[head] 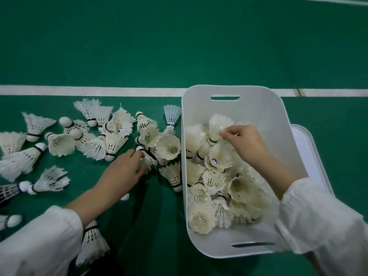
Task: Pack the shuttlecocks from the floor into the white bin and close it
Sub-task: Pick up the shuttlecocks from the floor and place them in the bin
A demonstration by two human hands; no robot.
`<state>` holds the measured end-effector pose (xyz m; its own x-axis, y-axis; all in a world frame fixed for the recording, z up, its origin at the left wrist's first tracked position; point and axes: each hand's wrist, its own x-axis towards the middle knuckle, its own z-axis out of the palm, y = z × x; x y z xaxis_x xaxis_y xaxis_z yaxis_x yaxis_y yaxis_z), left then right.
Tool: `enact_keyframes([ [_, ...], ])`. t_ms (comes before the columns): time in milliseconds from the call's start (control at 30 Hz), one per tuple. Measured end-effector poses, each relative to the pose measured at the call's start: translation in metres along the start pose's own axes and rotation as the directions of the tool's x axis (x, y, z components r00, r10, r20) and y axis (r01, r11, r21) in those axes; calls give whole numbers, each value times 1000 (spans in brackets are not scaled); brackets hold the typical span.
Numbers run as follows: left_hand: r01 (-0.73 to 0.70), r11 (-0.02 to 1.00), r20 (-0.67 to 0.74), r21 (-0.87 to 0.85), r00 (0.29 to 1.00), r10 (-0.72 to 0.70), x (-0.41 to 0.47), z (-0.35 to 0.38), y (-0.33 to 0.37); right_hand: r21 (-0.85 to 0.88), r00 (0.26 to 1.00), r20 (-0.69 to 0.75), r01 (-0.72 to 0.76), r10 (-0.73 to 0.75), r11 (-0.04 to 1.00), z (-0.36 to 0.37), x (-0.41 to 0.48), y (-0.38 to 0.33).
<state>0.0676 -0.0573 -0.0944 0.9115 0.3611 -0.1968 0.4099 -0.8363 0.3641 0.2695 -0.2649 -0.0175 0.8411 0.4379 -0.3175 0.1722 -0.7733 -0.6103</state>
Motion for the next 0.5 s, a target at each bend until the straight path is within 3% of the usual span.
enact_keyframes([
  [167,40,999,17,-2,999,-40,4,2,-2,-129,978,141,-136,154,982,16,11,-1],
  [333,45,998,-76,-32,996,-47,1,-6,-5,-281,970,194,-91,150,955,21,14,-5],
  [433,99,982,-121,-158,985,-119,-1,-21,-8,-356,1000,6,-26,31,934,13,-2,-13],
  [500,152,953,-108,-261,977,-186,-3,-33,-9,-341,972,-111,157,-205,927,9,-21,-35],
])
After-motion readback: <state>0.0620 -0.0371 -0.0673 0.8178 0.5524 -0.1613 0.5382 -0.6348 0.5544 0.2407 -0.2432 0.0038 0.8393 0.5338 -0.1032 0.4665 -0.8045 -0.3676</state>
